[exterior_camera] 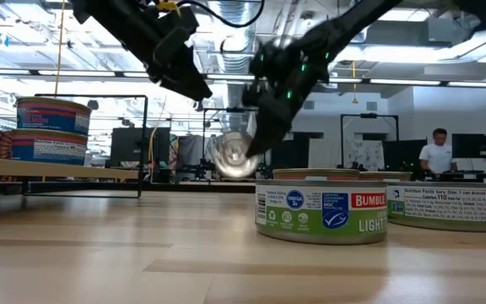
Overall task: Stack canned seafood by type on shelf
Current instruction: Stack the blue and pink tuna can on the blue and pink tuna can on the shelf
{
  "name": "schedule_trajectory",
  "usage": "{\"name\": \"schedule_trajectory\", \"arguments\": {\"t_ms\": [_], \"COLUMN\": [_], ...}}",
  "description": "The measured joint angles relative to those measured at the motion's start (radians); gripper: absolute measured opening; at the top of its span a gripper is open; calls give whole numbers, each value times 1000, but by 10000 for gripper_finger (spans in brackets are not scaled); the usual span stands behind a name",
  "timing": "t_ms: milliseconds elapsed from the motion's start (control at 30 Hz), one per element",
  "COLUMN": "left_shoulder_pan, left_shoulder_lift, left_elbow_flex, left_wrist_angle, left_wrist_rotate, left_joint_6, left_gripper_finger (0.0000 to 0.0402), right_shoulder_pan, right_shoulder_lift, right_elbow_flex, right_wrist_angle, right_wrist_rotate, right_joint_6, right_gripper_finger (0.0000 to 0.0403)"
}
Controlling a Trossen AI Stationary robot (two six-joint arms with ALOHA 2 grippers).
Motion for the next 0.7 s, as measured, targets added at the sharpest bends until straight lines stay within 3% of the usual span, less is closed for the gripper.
{"name": "schedule_trajectory", "arguments": {"t_ms": [167, 333, 500, 700], "left_shoulder_pan": [0, 0, 0, 0], "left_shoulder_lift": [40, 47, 47, 47], "left_elbow_flex": [0, 0, 0, 0], "left_wrist_angle": [33, 83, 96, 92], "left_wrist_rotate": [30, 21, 76, 77], "left_joint_6": [-31, -23, -24, -10], "left_gripper_finger": [290, 323, 345, 307], "right_shoulder_pan": [71, 126, 159, 174], "right_shoulder_lift": [-64, -111, -136, -149], "right_elbow_flex": [1, 1, 1, 1], "right_wrist_angle": [-11, -1, 9, 14], "right_wrist_rotate": [8, 24, 61, 76], "right_joint_6": [-31, -39, -45, -46], "right_gripper_finger": [210, 210, 210, 210]}}
